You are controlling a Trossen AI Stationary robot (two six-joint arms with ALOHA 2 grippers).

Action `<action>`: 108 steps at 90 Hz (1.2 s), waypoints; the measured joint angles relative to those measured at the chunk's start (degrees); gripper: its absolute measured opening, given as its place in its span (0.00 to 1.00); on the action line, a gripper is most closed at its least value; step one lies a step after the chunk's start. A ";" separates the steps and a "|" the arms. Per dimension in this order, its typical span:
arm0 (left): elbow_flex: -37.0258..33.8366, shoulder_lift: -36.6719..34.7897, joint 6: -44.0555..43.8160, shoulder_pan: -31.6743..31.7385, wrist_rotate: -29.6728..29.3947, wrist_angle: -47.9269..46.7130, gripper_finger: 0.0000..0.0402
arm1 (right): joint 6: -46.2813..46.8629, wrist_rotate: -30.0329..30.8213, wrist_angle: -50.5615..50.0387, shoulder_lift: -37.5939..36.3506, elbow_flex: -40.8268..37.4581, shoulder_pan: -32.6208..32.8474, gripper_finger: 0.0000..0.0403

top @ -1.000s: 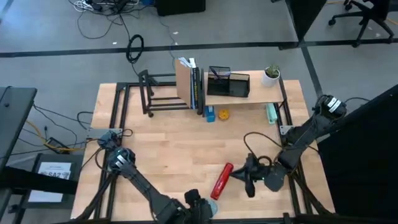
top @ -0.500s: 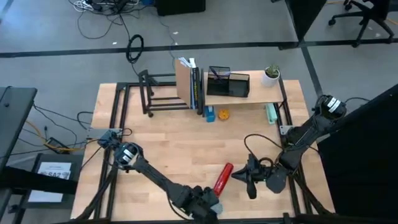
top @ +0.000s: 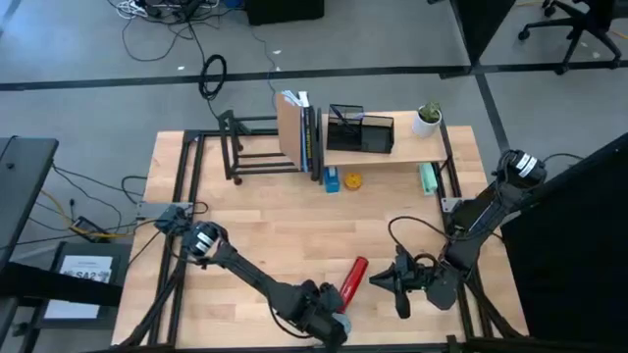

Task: Stock shelves
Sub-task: Put the blue scented candle under the shelf

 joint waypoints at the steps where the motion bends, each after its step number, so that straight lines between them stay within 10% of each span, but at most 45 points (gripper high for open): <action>1: 0.01 -0.02 -0.03 0.06 0.01 -0.23 0.83 | 0.00 0.09 0.00 0.00 0.00 0.11 0.00; 56: 0.17 -1.03 1.69 5.25 -11.30 -28.56 0.83 | 0.00 0.83 0.02 0.00 0.02 0.65 0.00; 83: 0.33 -0.48 9.23 14.27 -23.30 -16.30 0.83 | 0.16 1.05 0.05 0.00 0.00 0.65 0.00; 108: 14.57 -1.35 21.10 16.50 -31.02 -22.37 0.82 | 0.65 0.90 -0.42 0.00 0.00 0.87 0.00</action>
